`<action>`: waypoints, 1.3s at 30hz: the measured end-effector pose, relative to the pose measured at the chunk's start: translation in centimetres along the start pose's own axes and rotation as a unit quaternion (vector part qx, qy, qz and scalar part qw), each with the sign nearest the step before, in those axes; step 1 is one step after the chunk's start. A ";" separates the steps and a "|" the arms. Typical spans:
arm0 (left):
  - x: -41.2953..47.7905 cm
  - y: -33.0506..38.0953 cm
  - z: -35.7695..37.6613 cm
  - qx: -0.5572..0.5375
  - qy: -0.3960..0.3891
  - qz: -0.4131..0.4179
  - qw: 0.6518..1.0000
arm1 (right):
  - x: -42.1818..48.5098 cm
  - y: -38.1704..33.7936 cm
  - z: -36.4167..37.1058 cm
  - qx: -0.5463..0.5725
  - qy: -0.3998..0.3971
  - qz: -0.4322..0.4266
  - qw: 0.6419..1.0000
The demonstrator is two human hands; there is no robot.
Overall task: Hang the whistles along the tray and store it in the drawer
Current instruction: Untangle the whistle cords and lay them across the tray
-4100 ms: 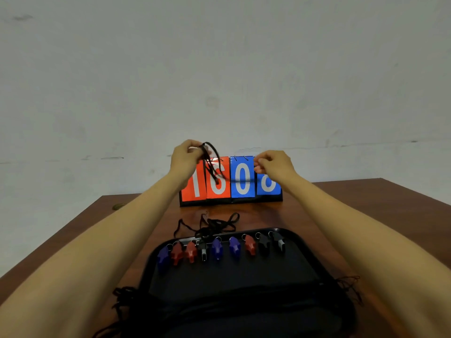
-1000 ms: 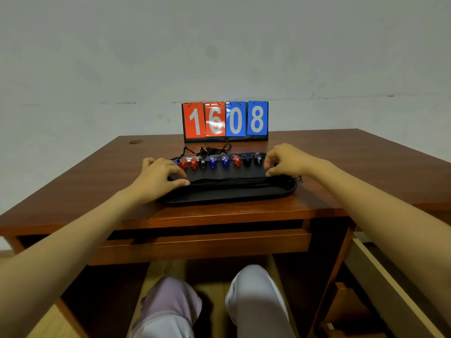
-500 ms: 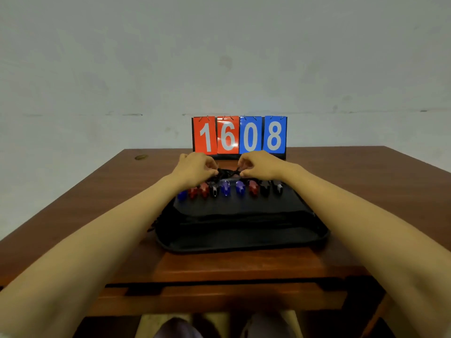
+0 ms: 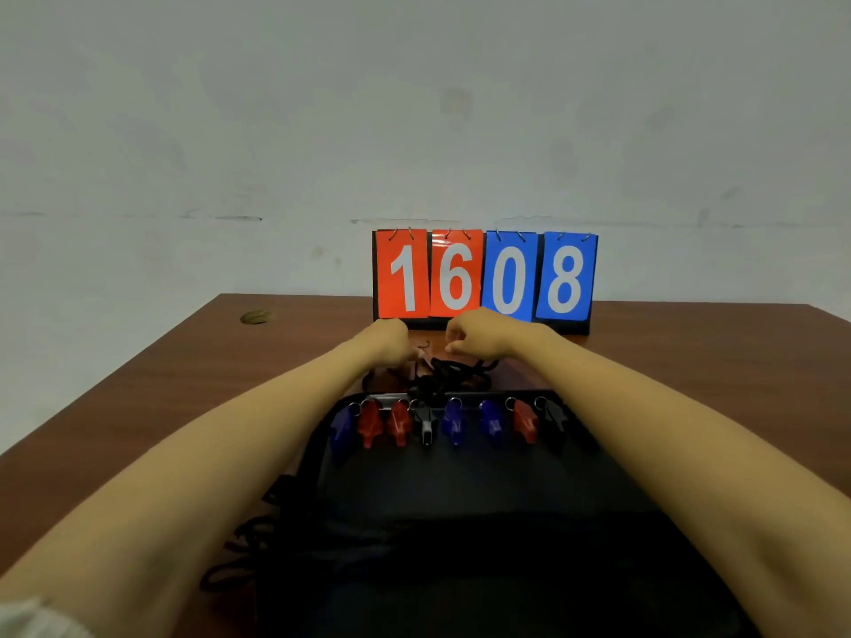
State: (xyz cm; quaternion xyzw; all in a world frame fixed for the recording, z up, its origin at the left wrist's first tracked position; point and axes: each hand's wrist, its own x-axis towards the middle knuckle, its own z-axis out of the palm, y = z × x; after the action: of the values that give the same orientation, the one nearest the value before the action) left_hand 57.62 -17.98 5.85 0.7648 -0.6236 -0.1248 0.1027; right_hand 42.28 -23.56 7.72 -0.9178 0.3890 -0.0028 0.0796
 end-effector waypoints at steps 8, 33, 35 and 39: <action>1.5 1.4 2.0 0.063 0.052 -0.081 0.993 | 2.1 0.4 1.7 -0.047 -0.011 -0.006 0.999; -2.8 5.2 -5.5 -0.110 0.253 0.124 0.953 | -3.5 -0.9 -7.7 0.051 0.362 -0.002 0.931; -2.7 4.3 -5.2 -0.107 0.226 0.109 0.962 | -4.2 -0.3 -8.3 0.076 0.412 0.024 0.908; -2.4 2.0 -4.3 -0.099 0.173 0.076 0.977 | -5.6 1.3 -9.4 0.138 0.473 0.078 0.867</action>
State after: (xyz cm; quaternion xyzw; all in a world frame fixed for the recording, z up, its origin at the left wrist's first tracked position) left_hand 56.71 -15.98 10.70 0.7115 -0.6370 -0.0432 0.2936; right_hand 36.84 -21.82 17.16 -0.7526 0.4463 -0.4841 0.0119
